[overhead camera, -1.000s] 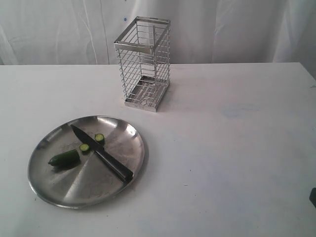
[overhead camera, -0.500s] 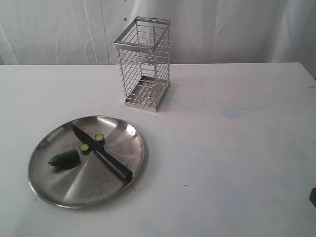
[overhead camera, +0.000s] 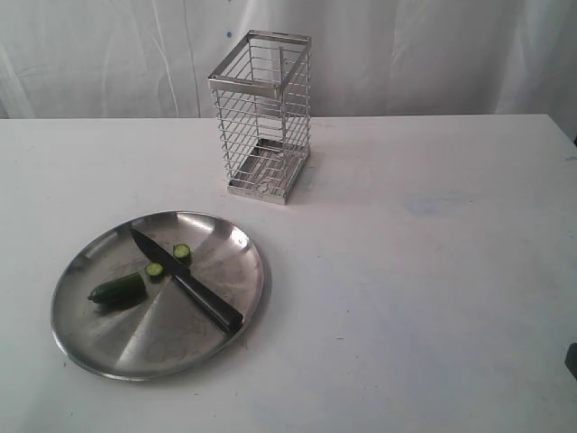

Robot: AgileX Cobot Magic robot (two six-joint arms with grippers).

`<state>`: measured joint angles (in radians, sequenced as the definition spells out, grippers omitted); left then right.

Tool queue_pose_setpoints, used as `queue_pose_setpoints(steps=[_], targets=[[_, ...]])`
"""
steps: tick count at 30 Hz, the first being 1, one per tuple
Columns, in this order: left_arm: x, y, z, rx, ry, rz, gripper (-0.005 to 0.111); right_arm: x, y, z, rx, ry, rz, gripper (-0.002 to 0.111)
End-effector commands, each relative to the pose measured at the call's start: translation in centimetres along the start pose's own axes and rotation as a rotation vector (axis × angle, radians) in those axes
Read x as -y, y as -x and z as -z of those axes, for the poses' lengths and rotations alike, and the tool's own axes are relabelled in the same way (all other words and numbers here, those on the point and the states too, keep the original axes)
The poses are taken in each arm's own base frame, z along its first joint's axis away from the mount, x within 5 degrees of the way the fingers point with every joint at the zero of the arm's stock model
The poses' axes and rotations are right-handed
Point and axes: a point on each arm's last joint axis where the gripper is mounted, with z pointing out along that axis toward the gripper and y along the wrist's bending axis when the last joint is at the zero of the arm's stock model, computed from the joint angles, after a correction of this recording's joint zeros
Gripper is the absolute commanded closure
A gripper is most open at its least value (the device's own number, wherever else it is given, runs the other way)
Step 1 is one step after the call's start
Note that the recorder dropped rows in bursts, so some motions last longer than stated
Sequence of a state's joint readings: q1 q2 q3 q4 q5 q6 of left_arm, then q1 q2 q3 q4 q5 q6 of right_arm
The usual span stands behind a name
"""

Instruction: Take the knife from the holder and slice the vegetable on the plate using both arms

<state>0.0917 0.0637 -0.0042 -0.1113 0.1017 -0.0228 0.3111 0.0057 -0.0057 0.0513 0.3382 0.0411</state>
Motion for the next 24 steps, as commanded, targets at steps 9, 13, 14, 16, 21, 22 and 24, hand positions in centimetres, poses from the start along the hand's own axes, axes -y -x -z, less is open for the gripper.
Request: queue_pose_setpoints(steps=[9, 13, 14, 16, 21, 22, 24], targets=[[-0.03, -0.13, 0.0, 0.0, 0.003, -0.012, 0.094, 0.03, -0.15, -0.02, 0.002, -0.004, -0.002, 0.108], [-0.03, -0.13, 0.0, 0.0, 0.003, -0.012, 0.094, 0.03, -0.15, -0.02, 0.002, -0.004, -0.002, 0.108], [-0.03, -0.13, 0.0, 0.0, 0.003, -0.012, 0.094, 0.03, -0.15, -0.02, 0.002, -0.004, -0.002, 0.108], [-0.03, -0.13, 0.0, 0.0, 0.003, -0.012, 0.094, 0.03, -0.15, -0.02, 0.002, -0.004, -0.002, 0.108], [-0.03, -0.13, 0.0, 0.0, 0.003, -0.012, 0.094, 0.03, -0.15, -0.02, 0.002, -0.004, -0.002, 0.108], [-0.03, -0.13, 0.0, 0.0, 0.003, -0.012, 0.094, 0.03, -0.15, -0.02, 0.002, -0.004, -0.002, 0.108], [-0.04, -0.1, 0.0, 0.002, 0.003, -0.012, 0.094, 0.03, -0.15, -0.02, 0.002, -0.004, -0.002, 0.108]])
